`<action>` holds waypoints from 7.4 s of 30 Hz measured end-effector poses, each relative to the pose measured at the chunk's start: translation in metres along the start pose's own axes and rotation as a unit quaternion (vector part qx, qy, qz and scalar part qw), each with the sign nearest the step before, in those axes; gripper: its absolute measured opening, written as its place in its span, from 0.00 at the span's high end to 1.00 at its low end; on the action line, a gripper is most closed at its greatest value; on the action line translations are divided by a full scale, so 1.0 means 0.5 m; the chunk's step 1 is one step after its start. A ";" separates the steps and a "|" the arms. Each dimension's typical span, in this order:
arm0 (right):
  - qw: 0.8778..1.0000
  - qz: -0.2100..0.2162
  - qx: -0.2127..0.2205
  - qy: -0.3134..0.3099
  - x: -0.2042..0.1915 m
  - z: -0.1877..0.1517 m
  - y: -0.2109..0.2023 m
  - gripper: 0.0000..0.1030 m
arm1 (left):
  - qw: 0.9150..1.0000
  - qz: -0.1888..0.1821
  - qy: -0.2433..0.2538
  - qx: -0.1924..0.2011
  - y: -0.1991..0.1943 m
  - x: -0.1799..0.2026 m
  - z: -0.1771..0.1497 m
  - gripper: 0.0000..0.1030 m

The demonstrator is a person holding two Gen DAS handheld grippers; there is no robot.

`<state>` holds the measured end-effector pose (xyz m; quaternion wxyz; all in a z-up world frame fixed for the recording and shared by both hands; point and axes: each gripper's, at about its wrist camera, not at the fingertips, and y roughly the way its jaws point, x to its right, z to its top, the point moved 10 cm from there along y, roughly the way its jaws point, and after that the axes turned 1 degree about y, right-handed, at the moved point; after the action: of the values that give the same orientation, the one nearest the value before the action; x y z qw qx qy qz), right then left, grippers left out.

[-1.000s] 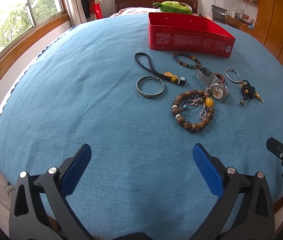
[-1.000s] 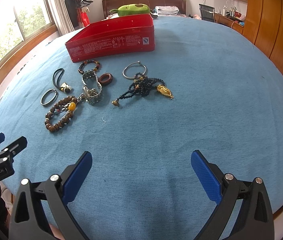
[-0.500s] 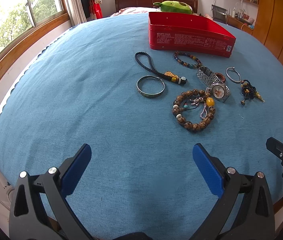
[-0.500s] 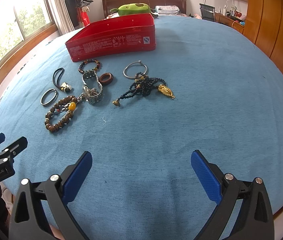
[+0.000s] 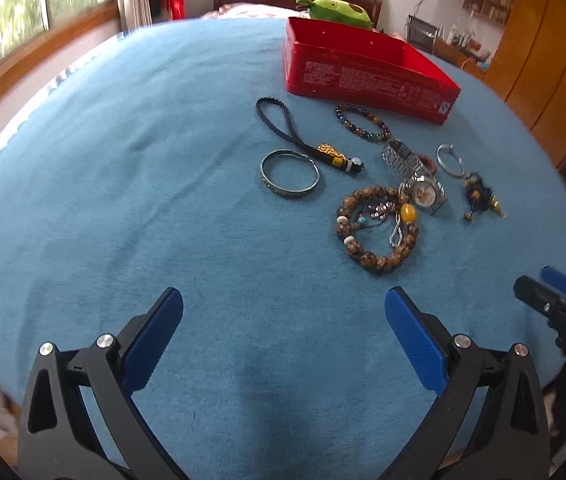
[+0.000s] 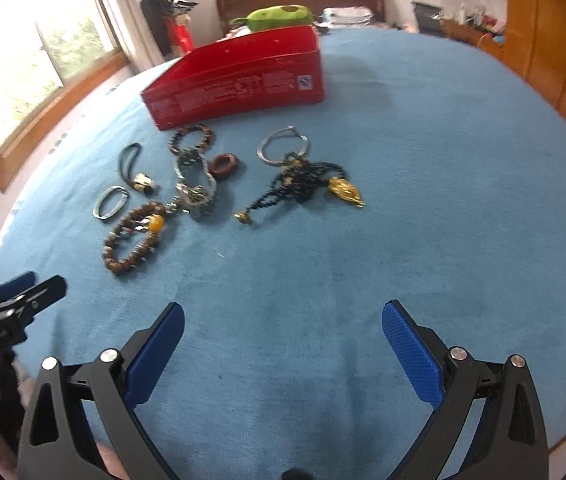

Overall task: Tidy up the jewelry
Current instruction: 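Grasp the black braided cord lanyard with the left tool while the right tool grasps the thin silver hoop, then carry the lanyard and hoop into the red tin while both tools open to release, then grasp the large silver wire ring with the left tool while the right tool approaches the black bead necklace, then grasp the black bead necklace with the right tool and lift it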

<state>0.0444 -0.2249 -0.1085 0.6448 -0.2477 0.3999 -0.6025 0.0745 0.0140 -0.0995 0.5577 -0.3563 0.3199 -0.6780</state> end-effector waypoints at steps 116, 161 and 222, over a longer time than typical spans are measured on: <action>0.996 0.081 0.007 -0.048 -0.002 0.564 0.199 0.75 | 0.990 -0.119 0.039 0.064 0.066 0.211 0.566 0.51; 0.993 0.100 -0.037 -0.043 0.030 0.204 0.058 0.40 | 0.996 -0.008 0.020 -0.087 0.092 0.063 0.119 0.12; 0.990 0.043 -0.106 -0.084 0.033 0.188 0.152 0.69 | 0.997 -0.047 0.041 -0.048 -0.012 0.085 0.110 0.53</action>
<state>0.1643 -0.2447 -0.1206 0.6712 -0.3471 0.4163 -0.5057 0.1121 -0.0287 -0.0597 0.4943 -0.3690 0.3572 -0.7014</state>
